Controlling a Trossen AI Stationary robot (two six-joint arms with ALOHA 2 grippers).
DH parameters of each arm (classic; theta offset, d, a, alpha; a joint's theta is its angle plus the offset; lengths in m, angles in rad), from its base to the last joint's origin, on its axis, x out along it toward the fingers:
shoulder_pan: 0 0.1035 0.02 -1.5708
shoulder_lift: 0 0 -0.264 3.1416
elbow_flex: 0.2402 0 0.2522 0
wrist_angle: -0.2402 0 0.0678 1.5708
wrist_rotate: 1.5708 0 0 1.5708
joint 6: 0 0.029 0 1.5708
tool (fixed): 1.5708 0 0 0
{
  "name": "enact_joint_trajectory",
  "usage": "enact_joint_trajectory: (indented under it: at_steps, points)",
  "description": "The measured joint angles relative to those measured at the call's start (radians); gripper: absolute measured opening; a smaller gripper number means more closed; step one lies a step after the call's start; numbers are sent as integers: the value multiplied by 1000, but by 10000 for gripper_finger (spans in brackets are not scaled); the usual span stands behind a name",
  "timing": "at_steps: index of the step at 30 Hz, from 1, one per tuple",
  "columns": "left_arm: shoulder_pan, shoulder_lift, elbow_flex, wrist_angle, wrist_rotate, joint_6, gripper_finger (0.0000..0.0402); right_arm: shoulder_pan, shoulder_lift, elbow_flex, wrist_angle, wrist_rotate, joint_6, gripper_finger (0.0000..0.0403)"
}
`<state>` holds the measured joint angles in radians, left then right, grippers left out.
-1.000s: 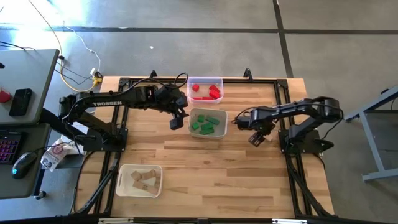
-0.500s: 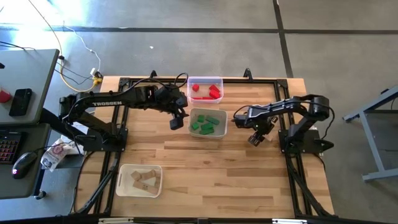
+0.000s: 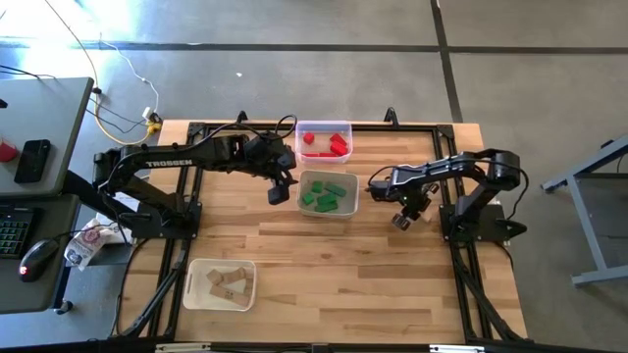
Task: Sort & place blocks by color
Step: Put the brown rectangular block into the bottom white bin
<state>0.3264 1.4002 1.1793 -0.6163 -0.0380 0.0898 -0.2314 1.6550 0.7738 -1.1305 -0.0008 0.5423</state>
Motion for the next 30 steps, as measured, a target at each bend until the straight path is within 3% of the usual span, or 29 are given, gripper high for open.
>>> enact_joint_trajectory:
  at_steps: [8,13,17,30]
  points:
    - [0,0,0,0,0,0,209,3,2,-2,-17,7,-1,12]
    - [0,0,0,0,0,0,209,3,2,-2,-18,8,-14,11]
    - [0,0,0,0,0,0,209,3,2,-3,-18,9,-26,38]
    - [0,0,0,0,0,12,209,0,4,-5,-72,67,-27,195]
